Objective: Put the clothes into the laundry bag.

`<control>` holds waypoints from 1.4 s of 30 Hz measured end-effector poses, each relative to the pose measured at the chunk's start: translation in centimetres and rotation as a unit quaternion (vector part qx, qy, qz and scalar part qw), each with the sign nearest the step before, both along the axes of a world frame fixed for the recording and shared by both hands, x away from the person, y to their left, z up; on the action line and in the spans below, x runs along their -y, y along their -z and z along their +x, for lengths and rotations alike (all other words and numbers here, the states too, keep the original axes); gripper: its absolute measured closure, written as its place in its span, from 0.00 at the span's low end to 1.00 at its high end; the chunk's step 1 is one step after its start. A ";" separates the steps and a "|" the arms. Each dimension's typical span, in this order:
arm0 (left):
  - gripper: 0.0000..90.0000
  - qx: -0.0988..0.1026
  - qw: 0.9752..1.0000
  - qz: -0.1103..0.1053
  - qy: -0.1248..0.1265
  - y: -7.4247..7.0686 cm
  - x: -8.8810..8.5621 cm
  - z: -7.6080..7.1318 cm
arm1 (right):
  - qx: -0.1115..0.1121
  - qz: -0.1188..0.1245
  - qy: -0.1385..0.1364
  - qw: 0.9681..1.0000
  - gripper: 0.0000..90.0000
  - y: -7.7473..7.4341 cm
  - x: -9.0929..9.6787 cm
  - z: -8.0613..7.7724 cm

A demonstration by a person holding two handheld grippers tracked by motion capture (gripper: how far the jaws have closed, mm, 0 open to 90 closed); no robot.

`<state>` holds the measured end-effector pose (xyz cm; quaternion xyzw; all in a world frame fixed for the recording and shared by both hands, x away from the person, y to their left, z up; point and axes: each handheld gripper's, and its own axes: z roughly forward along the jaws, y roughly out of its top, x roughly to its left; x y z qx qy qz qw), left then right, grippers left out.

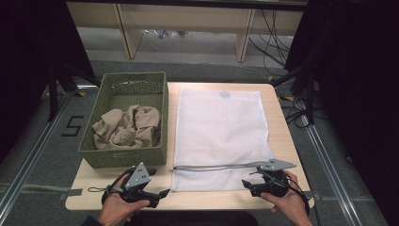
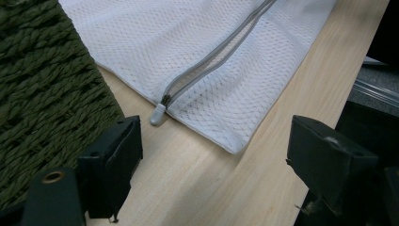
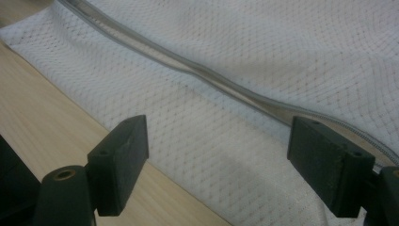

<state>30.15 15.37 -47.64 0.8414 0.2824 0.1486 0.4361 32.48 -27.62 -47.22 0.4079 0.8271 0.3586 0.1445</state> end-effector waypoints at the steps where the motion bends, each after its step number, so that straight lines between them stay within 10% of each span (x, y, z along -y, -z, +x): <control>1: 0.21 0.000 1.000 0.000 0.000 0.0 0.0 0.0 | 0.000 0.000 0.000 1.000 0.25 0.0 0.0 0.0; 23: 0.21 -0.004 1.000 -0.008 -0.002 0.1 0.3 0.2 | 0.027 -0.002 0.008 1.000 0.23 -0.3 0.9 0.4; 31: 0.21 -0.002 1.000 -0.004 -0.004 0.0 0.3 0.2 | 0.067 -0.101 0.026 0.992 0.24 0.0 2.4 1.9; 42: 0.22 -0.005 1.000 -0.003 -0.003 0.1 0.1 0.1 | 0.063 -0.198 0.035 0.977 0.34 1.0 3.1 4.3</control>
